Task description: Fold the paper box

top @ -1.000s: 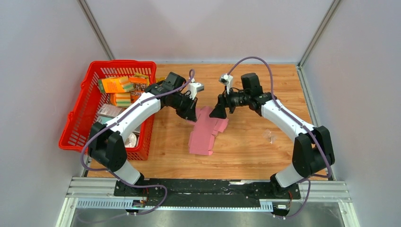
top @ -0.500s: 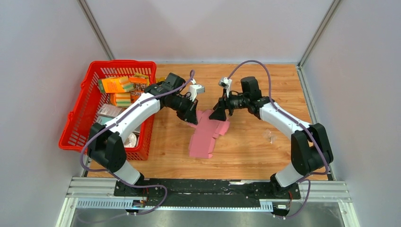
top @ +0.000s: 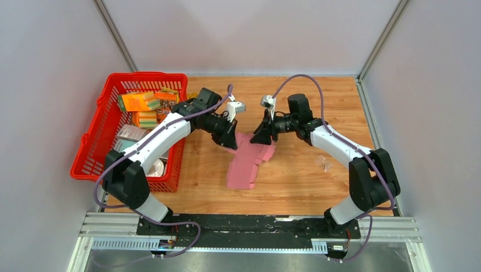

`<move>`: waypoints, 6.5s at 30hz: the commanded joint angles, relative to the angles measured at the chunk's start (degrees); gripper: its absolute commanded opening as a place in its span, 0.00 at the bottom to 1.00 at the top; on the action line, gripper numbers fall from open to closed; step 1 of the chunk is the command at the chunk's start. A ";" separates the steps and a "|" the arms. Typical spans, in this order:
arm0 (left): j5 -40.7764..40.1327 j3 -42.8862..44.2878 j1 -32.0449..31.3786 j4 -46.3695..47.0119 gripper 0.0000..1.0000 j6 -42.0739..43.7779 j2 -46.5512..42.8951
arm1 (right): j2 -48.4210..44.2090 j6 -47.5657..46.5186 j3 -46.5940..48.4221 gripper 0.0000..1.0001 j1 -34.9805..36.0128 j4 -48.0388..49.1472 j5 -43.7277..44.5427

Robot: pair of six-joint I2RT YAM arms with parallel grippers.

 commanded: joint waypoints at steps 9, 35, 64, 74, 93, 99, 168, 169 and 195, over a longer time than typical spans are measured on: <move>-6.29 -4.43 -1.03 6.20 0.45 -1.59 -8.90 | -1.15 1.59 -0.12 0.00 1.59 3.32 0.02; -52.62 13.93 -15.88 3.67 0.00 -14.26 -0.75 | -1.94 6.78 0.76 0.00 1.06 1.21 2.67; -46.04 6.74 -19.93 11.14 0.07 -19.71 -0.81 | -3.26 12.40 -1.87 0.00 -0.96 9.12 -1.99; -50.95 -15.14 -17.64 10.62 0.37 -23.22 -22.09 | -2.81 12.50 -1.79 0.00 -0.96 9.21 -1.99; -60.98 -20.87 -15.18 22.56 0.00 -29.54 -20.44 | -2.29 13.46 -1.78 0.00 -0.96 9.74 -1.99; -55.53 -21.58 -14.74 26.44 0.00 -32.35 -17.63 | -2.46 13.46 -1.78 0.00 -0.96 9.74 -1.90; -41.90 -9.01 -14.57 24.15 0.28 -21.11 -5.14 | 3.34 -2.97 5.69 0.00 3.08 -11.27 7.68; -41.99 -8.83 -14.57 24.15 0.32 -20.85 -5.06 | 3.51 -2.89 5.77 0.00 3.00 -11.35 7.68; -52.18 -22.01 -16.76 45.85 0.00 -26.64 -5.84 | -5.61 46.57 8.59 0.65 3.43 -27.00 52.49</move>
